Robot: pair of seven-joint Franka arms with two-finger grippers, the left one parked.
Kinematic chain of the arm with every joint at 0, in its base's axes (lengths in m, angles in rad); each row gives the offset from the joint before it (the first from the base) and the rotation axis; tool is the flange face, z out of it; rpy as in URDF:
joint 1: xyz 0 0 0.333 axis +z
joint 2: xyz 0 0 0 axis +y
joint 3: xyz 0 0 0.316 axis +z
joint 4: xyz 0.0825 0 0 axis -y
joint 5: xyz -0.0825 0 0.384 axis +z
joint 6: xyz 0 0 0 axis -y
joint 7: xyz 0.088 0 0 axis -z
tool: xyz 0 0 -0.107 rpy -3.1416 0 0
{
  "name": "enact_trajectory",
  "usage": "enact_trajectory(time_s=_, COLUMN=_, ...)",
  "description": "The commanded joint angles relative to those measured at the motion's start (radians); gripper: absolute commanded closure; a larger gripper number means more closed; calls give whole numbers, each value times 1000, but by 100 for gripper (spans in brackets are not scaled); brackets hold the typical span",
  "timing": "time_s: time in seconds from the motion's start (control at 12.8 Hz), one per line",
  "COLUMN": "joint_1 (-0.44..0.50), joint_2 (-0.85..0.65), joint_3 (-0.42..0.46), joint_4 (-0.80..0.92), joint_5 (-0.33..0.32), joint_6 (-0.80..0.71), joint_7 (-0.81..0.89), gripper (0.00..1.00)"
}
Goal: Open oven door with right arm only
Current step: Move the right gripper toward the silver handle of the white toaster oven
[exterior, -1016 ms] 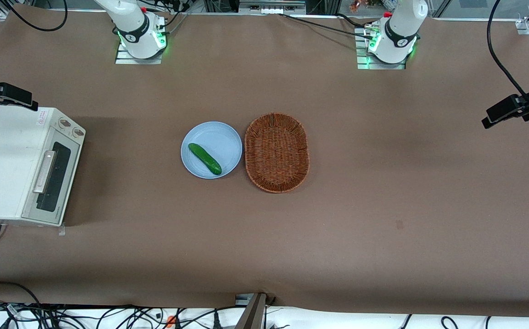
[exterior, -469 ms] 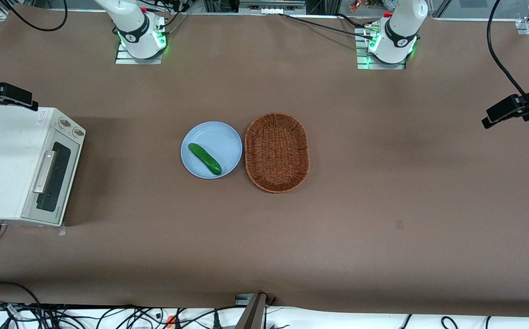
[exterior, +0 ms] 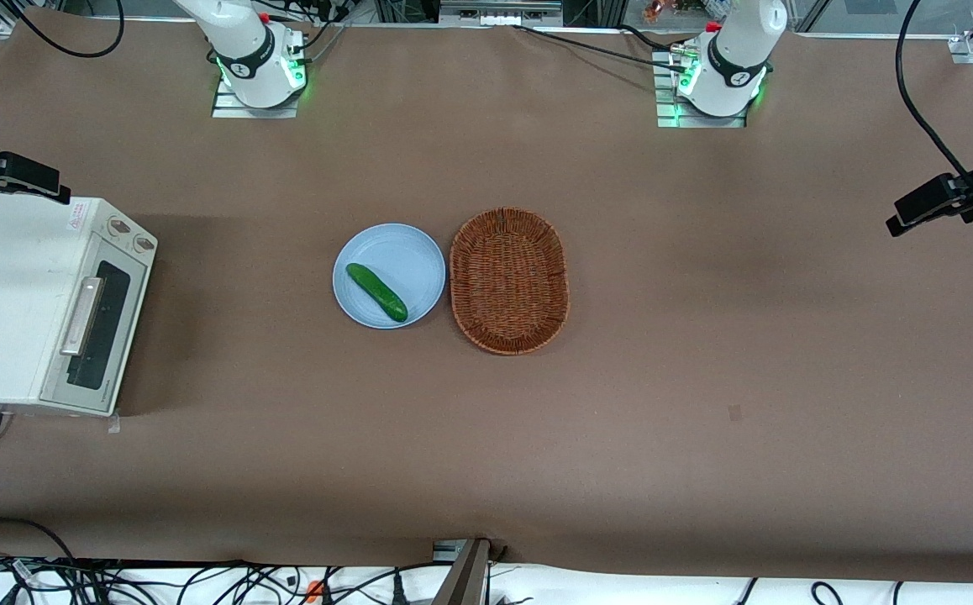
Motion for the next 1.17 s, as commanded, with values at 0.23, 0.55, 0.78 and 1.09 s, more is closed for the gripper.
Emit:
enact_trajectory(time_s=0.23, joint_1=6, joint_2=25, joint_3=7, joint_4=-50, joint_5=-40, joint_6=-14, joint_7=-6, gripper=0)
enact_trajectory(time_s=0.55, joint_1=104, joint_2=80, joint_3=7, joint_4=-104, joint_5=-147, joint_6=-11, joint_7=13, gripper=45)
enact_trajectory(time_s=0.78, joint_1=157, joint_2=158, joint_3=7, joint_4=-107, joint_5=-278, joint_6=-5, joint_7=11, gripper=91)
enact_trajectory(time_s=1.09, joint_1=197, joint_2=266, joint_3=7, joint_4=-103, joint_5=-489, joint_6=57, joint_7=11, gripper=100)
